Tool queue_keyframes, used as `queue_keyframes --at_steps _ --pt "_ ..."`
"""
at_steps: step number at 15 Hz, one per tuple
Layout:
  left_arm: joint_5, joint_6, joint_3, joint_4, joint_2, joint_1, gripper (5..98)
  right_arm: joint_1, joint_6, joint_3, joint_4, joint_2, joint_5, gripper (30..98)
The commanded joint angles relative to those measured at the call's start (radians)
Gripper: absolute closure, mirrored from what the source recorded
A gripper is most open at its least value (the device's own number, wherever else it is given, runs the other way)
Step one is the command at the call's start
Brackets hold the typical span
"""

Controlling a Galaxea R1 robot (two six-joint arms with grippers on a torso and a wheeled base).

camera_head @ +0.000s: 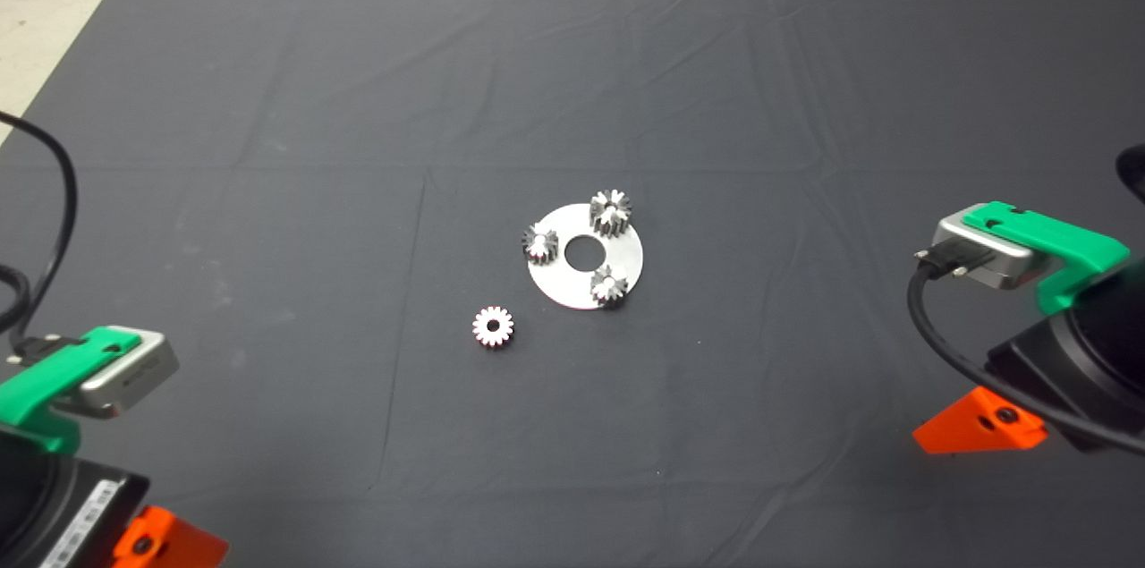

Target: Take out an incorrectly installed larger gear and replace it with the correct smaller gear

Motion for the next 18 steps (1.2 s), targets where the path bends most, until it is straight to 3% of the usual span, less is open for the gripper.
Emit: queue_keyframes --at_steps 1,5,7,11,13,16,18 --pt "0.009 -0.016 -0.006 -0.019 -0.012 -0.009 5.4 0.015 0.007 0.007 -0.028 -0.006 -0.006 30.9" --pt "0.009 -0.021 -0.006 -0.017 -0.012 -0.009 5.4 0.006 0.005 -0.01 -0.058 0.008 -0.007 30.9" --pt "0.009 -0.021 -0.006 -0.017 -0.014 -0.009 5.4 -0.065 -0.018 -0.115 -0.202 0.062 -0.008 30.9" --pt "0.01 -0.021 -0.003 -0.017 -0.018 -0.009 5.4 -0.201 -0.194 -0.394 -0.311 0.223 -0.012 30.9" --pt "0.01 -0.021 -0.001 -0.017 -0.015 -0.009 5.4 -0.226 -0.259 -0.484 -0.408 0.321 -0.012 30.9" --pt "0.01 -0.021 0.003 -0.017 -0.02 -0.009 5.4 -0.23 -0.356 -0.641 -0.426 0.437 -0.012 30.9" --pt "0.01 -0.02 0.002 -0.019 -0.017 -0.009 5.4 -0.256 -0.407 -0.694 -0.483 0.492 -0.012 30.9"
